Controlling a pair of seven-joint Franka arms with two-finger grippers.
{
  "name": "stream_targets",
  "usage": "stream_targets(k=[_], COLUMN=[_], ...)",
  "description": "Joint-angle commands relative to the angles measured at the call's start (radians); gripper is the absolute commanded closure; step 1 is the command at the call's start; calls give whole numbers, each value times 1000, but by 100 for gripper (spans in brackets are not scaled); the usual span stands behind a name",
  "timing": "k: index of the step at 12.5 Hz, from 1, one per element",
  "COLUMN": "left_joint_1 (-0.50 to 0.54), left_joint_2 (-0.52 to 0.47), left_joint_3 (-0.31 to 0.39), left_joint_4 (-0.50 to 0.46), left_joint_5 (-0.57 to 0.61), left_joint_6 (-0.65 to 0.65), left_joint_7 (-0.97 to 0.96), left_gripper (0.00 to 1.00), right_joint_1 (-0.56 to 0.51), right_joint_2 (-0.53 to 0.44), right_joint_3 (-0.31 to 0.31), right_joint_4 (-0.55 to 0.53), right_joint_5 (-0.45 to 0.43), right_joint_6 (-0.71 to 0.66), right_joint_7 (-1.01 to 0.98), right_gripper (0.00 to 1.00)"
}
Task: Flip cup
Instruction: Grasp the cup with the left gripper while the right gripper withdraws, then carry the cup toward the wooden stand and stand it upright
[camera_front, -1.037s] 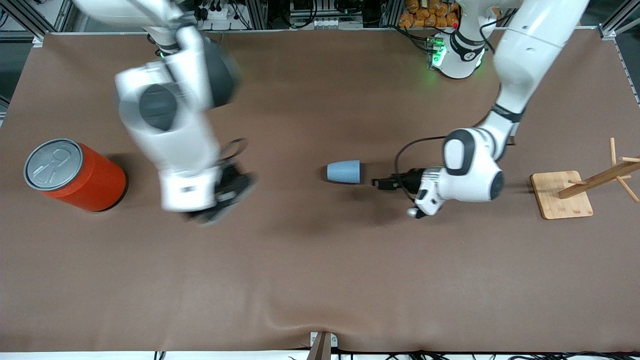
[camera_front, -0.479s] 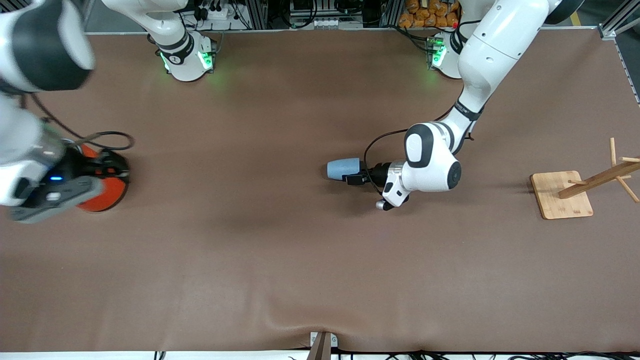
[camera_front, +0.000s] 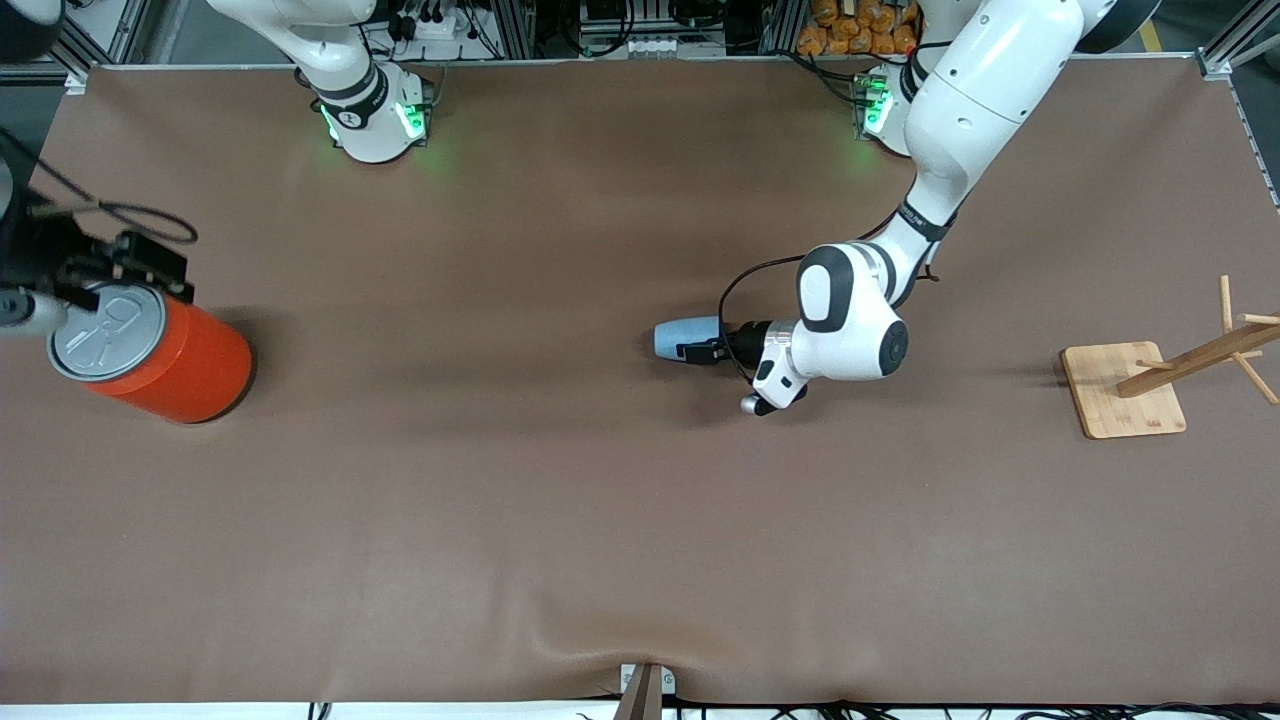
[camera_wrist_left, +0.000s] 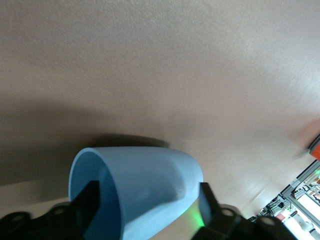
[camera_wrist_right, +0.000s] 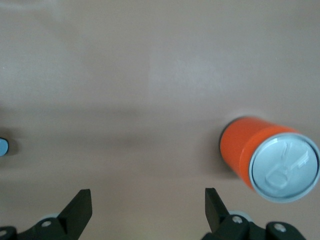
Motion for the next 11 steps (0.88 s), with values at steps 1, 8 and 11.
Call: stream_targets(k=[1, 8, 11], left_joint_1=[-19, -6, 2], left_joint_2=[-5, -87, -169], left_joint_3=[3, 37, 90], left_joint_4=[6, 15, 37], left_joint_5=[-19, 78, 336], left_joint_6=[13, 12, 6], left_joint_7=[8, -34, -139], left_gripper=[100, 100, 100], right_joint_1=[-1, 16, 12], right_joint_2=[-251, -172, -160], right_joint_3=[-41, -96, -148], right_joint_4=[-316, -118, -101], right_joint_5=[43, 29, 124], right_joint_6=[105, 38, -25], right_joint_7=[33, 28, 27], right_gripper=[0, 0, 0])
